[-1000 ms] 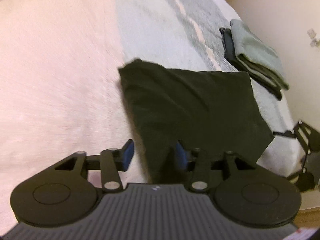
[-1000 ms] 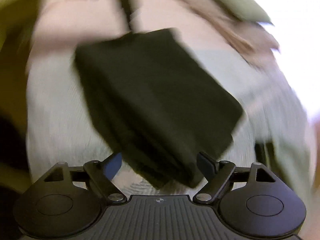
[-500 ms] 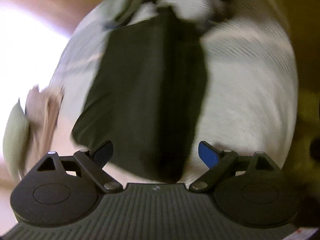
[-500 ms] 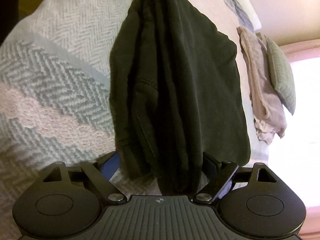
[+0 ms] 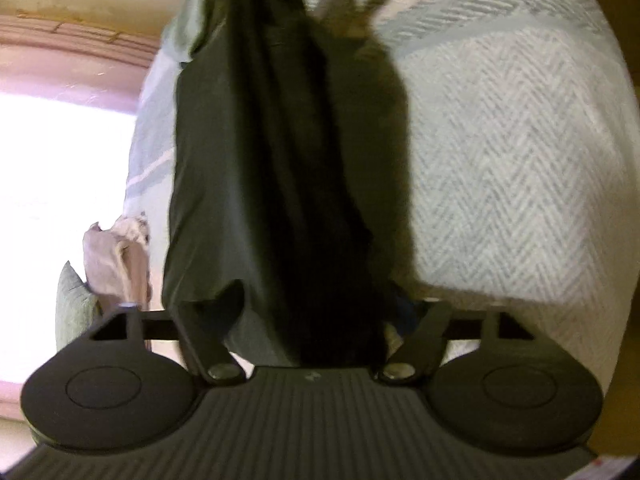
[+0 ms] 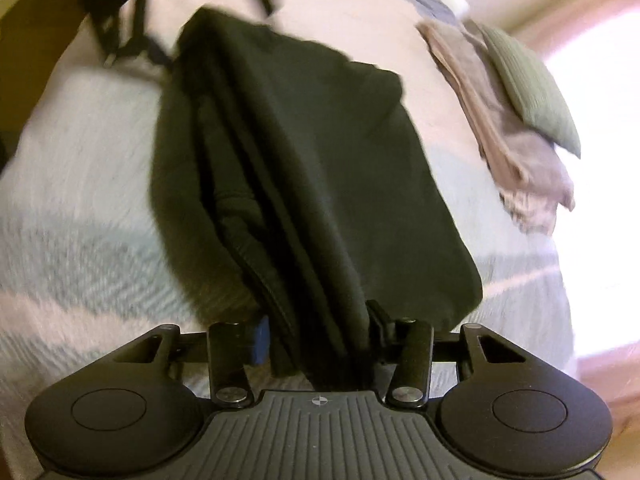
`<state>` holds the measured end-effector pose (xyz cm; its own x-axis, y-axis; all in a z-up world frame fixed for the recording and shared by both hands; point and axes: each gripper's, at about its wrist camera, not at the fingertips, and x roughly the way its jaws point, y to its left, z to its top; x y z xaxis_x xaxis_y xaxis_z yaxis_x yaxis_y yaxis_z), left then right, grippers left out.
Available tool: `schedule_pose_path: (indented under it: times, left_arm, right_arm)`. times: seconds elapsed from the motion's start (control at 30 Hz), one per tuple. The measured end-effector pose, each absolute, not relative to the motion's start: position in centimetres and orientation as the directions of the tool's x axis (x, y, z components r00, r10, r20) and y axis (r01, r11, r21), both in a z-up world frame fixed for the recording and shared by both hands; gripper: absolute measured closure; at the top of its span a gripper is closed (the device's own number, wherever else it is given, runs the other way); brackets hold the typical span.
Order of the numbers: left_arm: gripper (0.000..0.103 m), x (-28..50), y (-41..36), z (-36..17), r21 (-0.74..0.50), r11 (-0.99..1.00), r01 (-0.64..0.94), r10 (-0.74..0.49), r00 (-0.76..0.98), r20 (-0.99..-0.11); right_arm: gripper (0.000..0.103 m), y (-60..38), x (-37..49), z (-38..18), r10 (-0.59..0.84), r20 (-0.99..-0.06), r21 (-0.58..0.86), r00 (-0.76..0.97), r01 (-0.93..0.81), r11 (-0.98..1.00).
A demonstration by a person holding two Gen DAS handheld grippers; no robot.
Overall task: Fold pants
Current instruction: 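Lift the bundle with both grippers and carry it toward the folded clothes stack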
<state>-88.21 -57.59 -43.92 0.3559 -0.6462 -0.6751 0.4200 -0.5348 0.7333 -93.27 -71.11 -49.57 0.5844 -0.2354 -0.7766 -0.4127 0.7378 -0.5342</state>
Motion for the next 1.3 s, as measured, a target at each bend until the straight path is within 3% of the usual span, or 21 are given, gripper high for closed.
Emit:
schedule_pose_path:
  times: [0.1, 0.2, 0.33, 0.4, 0.53, 0.57, 0.63, 0.7, 0.73, 0.8, 0.97, 1.07, 1.1, 1.13, 1.3]
  left_arm:
    - [0.061, -87.1, -58.3, -42.6, 0.692, -0.529, 0.491, -0.627, 0.324, -0.709]
    - [0.066, -85.6, -58.5, -40.1, 0.612, -0.514, 0.601, -0.597, 0.261, -0.758]
    - [0.068, -82.4, -60.7, -37.0, 0.43, -0.471, 0.77, -0.548, 0.127, -0.827]
    - [0.068, -81.4, -61.1, -36.4, 0.372, -0.464, 0.804, -0.534, 0.082, -0.842]
    - [0.068, -81.1, -61.3, -36.1, 0.325, -0.464, 0.824, -0.519, 0.044, -0.853]
    - [0.068, -81.2, -61.2, -36.1, 0.322, -0.46, 0.828, -0.52, 0.043, -0.853]
    - [0.068, -81.3, -61.4, -36.2, 0.328, -0.45, 0.831, -0.526, 0.051, -0.849]
    - [0.057, -82.0, -61.1, -36.4, 0.371, -0.439, 0.818, -0.531, 0.096, -0.842]
    - [0.056, -82.5, -60.6, -36.5, 0.394, -0.442, 0.806, -0.536, 0.115, -0.836]
    - [0.04, -83.4, -59.8, -36.7, 0.445, -0.439, 0.78, -0.553, 0.156, -0.818]
    - [0.031, -86.3, -58.8, -38.4, 0.611, -0.475, 0.633, -0.605, 0.269, -0.749]
    - [0.035, -86.5, -59.5, -40.3, 0.671, -0.487, 0.559, -0.601, 0.344, -0.722]
    - [0.048, -86.4, -59.7, -40.8, 0.679, -0.49, 0.546, -0.593, 0.362, -0.719]
    - [0.055, -86.1, -59.8, -40.9, 0.686, -0.491, 0.537, -0.587, 0.378, -0.716]
    - [0.067, -84.8, -60.0, -36.8, 0.624, -0.511, 0.59, -0.556, 0.327, -0.764]
  right_arm:
    - [0.058, -71.0, -92.3, -48.6, -0.229, -0.791, -0.514, 0.568, -0.412, 0.753]
    - [0.048, -70.3, -92.8, -49.3, -0.245, -0.782, -0.552, 0.574, -0.452, 0.701]
    - [0.02, -68.4, -97.1, -52.0, -0.284, -0.735, -0.631, 0.615, -0.47, 0.617]
    - [0.015, -67.7, -97.9, -52.8, -0.26, -0.728, -0.635, 0.634, -0.482, 0.604]
    - [0.014, -67.3, -97.3, -55.6, -0.317, -0.685, -0.697, 0.656, -0.463, 0.548]
    - [0.016, -67.5, -96.7, -55.9, -0.33, -0.681, -0.7, 0.653, -0.45, 0.555]
    - [0.044, -68.1, -95.9, -55.7, -0.347, -0.687, -0.693, 0.639, -0.431, 0.578]
    - [0.053, -68.2, -95.6, -54.4, -0.346, -0.714, -0.665, 0.609, -0.435, 0.606]
    - [0.056, -68.3, -95.6, -53.6, -0.348, -0.719, -0.659, 0.602, -0.431, 0.616]
    - [0.058, -68.5, -95.2, -51.9, -0.35, -0.731, -0.644, 0.587, -0.421, 0.639]
    - [0.059, -69.0, -93.5, -48.3, -0.326, -0.772, -0.594, 0.546, -0.439, 0.674]
    - [0.06, -69.4, -92.8, -47.1, -0.317, -0.792, -0.57, 0.522, -0.447, 0.69]
    - [0.06, -69.5, -92.6, -46.8, -0.315, -0.797, -0.565, 0.516, -0.451, 0.691]
    - [0.06, -69.5, -92.6, -46.7, -0.315, -0.801, -0.562, 0.509, -0.457, 0.69]
    - [0.062, -68.8, -93.3, -44.5, -0.308, -0.823, -0.537, 0.477, -0.479, 0.694]
